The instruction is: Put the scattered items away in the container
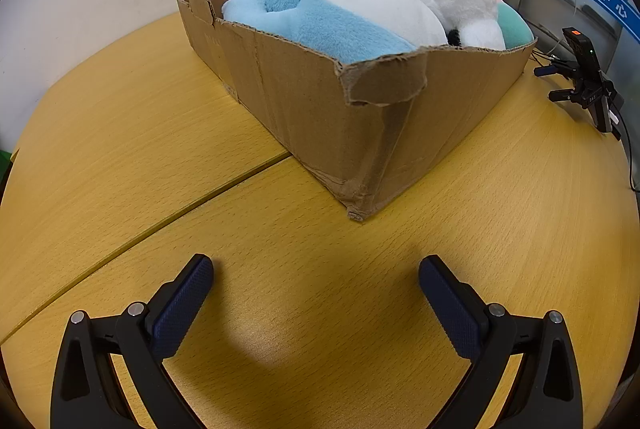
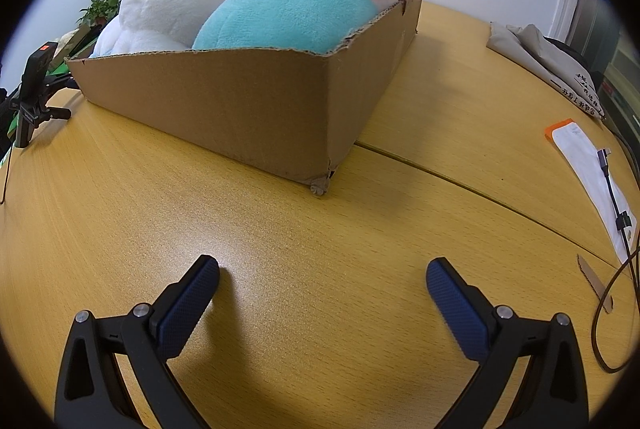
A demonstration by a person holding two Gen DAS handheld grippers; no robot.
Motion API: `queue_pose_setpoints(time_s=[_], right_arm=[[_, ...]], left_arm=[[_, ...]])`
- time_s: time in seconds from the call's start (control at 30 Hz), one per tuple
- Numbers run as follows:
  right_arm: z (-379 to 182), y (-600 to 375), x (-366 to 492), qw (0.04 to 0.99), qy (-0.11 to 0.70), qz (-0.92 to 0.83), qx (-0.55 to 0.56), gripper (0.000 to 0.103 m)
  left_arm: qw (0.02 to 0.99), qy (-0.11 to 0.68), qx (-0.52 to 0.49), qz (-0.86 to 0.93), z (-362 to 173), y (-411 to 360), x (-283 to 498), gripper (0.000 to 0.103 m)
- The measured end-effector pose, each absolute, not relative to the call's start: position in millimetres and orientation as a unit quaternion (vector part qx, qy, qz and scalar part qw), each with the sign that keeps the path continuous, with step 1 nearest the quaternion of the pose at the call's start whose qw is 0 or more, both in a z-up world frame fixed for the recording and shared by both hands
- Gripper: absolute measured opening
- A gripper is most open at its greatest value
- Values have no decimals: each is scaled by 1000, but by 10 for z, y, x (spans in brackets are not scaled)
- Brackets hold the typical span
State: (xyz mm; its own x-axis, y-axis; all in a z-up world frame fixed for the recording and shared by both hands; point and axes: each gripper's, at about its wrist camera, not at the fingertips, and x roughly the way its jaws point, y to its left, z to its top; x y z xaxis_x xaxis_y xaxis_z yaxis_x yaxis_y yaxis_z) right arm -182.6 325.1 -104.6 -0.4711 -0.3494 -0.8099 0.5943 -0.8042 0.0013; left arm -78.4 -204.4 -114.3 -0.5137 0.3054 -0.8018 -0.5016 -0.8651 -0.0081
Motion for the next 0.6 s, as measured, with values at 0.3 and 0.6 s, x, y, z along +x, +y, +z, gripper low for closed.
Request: queue_pose_setpoints(time_s=[0.3,0.6], right_arm=[[-1043,3252,-1826,279,142,-846,432,103],[-1040,3252,-1827,279,142,-846,432,103]], left_arm=[[234,115,-434,862,-1151,-2020,-832,103],[234,116,-434,862,-1164,-2008,-859,103]])
